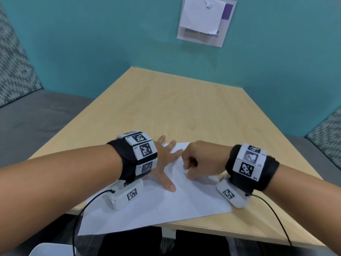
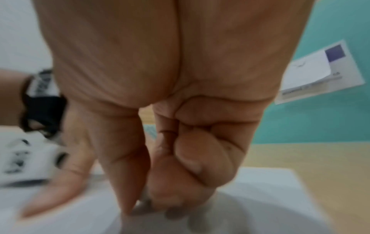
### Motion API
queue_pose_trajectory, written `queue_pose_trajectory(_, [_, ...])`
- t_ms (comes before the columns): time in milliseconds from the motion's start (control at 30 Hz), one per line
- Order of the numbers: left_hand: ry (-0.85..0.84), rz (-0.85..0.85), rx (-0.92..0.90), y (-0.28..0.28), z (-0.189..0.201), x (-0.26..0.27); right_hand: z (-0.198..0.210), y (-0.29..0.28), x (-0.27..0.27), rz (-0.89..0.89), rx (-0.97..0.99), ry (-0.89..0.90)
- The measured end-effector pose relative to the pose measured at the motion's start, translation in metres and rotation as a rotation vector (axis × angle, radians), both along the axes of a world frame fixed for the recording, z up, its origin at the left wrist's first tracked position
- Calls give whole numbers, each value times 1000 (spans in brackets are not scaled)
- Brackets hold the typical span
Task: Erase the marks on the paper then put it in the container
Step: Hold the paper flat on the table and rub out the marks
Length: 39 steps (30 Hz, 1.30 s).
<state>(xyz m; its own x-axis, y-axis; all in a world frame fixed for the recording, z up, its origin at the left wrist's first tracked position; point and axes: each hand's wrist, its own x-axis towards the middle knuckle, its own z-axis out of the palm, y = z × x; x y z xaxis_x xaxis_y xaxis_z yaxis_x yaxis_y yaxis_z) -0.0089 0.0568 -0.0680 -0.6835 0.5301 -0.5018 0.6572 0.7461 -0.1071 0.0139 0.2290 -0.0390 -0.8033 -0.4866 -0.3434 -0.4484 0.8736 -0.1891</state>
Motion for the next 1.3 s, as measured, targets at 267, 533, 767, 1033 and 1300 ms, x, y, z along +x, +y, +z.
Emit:
queue_pose_trajectory(267, [-13, 7, -32, 0, -1, -3, 2, 10, -4, -45, -12, 17])
queue_pose_trajectory(533, [-32, 12, -25, -1, -1, -4, 4, 9, -8, -43, -2, 3])
queue_pose_trajectory(767, [-16, -6, 5, -2, -1, -2, -1, -1, 5, 40, 9, -50])
queue_pose_trajectory(1033, [-30, 13, 10, -4, 3, -1, -1, 17, -15, -43, 41, 9])
queue_pose_trajectory(1300, [-27, -12, -29, 21, 10, -4, -2, 26, -22, -110, 15, 34])
